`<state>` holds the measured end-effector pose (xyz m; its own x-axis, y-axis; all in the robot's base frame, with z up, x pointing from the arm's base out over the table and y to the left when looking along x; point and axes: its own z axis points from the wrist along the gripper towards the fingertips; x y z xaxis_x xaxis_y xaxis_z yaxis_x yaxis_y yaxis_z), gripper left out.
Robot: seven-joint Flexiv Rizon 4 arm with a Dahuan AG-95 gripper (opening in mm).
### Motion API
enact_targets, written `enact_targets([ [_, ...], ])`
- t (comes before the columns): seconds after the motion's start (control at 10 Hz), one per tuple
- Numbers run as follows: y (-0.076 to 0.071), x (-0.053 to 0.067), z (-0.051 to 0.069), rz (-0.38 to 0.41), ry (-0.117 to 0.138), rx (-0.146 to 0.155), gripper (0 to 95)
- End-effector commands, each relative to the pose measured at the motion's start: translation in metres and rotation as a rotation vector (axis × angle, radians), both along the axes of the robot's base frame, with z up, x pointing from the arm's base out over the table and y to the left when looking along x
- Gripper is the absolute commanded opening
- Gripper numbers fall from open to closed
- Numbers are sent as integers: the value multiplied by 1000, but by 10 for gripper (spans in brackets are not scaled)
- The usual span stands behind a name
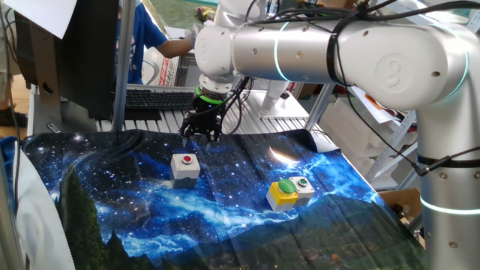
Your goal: Press three buttons from left to right in sequence
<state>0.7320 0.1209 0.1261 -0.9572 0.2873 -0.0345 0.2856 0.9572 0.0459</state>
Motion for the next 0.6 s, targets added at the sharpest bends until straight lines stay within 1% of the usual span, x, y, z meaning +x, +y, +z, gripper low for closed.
enact_targets([
  [0.1, -1, 1, -4, -8, 0, 1, 570],
  [0.4, -1, 2, -10, -19, -2, 3, 570],
  [0.6, -1, 2, -9, -23, -3, 4, 570],
])
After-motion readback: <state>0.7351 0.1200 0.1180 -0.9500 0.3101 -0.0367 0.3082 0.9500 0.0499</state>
